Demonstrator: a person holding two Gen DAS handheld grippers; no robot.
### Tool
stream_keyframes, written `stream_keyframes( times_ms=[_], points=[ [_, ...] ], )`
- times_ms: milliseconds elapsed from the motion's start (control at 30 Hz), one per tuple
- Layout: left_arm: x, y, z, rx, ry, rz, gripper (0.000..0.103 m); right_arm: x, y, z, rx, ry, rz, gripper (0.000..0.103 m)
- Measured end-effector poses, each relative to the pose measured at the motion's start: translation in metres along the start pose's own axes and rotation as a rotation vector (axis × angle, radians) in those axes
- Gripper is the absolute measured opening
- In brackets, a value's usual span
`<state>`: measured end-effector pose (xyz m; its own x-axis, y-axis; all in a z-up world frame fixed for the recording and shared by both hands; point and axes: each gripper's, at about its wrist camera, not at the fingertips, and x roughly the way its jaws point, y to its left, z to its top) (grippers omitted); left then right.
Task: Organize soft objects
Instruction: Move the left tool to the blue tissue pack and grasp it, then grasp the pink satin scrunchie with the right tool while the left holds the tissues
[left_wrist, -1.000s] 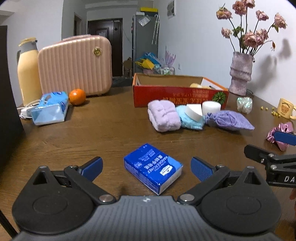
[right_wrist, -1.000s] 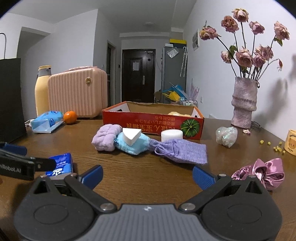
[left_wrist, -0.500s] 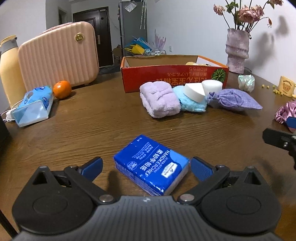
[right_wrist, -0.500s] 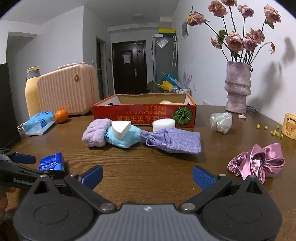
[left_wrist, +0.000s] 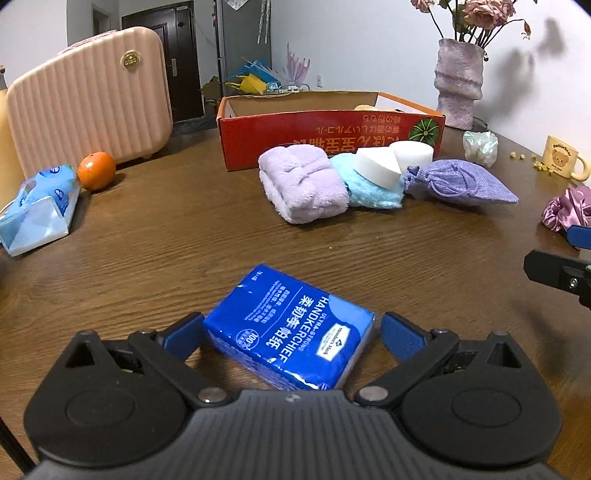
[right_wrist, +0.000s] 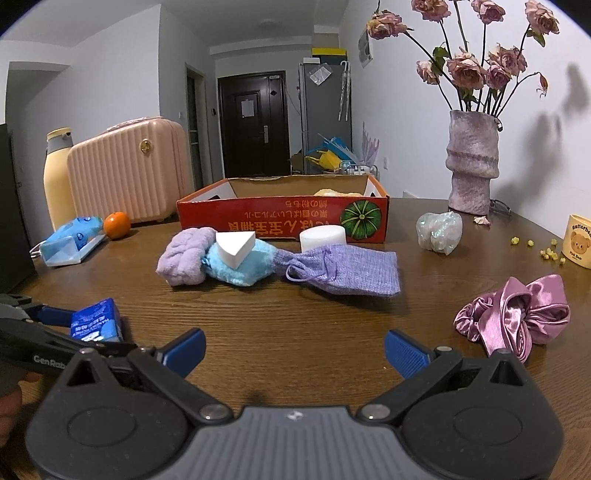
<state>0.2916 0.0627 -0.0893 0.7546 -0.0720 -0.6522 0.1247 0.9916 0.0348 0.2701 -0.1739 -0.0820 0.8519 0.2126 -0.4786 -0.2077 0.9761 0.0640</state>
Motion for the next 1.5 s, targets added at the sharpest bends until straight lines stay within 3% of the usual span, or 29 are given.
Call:
stream_keyframes(
  times_ms=[133, 267, 500, 767, 933, 1233, 1500],
  points=[
    [0.000, 0.001, 0.000, -0.003, 0.003, -0.018, 0.091, 0.001, -0.001, 0.000, 0.005, 0.002, -0.001, 0.103],
    [-0.001, 0.000, 0.000, -0.005, -0.005, -0.021, 0.090, 0.003, -0.003, 0.000, 0.014, 0.013, -0.001, 0.103],
    [-0.010, 0.000, 0.001, -0.009, -0.049, -0.001, 0.089, 0.006, -0.004, 0.000, 0.020, 0.026, -0.007, 0.103],
    [-0.036, 0.005, 0.004, -0.060, -0.181, 0.092, 0.089, 0.008, -0.004, 0.000, 0.019, 0.035, -0.014, 0.103],
    [-0.049, 0.000, 0.006, -0.076, -0.237, 0.106, 0.089, 0.008, -0.003, 0.001, 0.018, 0.033, -0.021, 0.103],
    [-0.055, -0.021, 0.006, -0.078, -0.270, 0.093, 0.089, -0.005, -0.013, 0.001, 0.016, -0.028, -0.036, 0.103],
    [-0.055, -0.037, 0.008, -0.085, -0.283, 0.085, 0.089, -0.015, -0.049, 0.003, -0.002, -0.070, -0.130, 0.103]
  ],
)
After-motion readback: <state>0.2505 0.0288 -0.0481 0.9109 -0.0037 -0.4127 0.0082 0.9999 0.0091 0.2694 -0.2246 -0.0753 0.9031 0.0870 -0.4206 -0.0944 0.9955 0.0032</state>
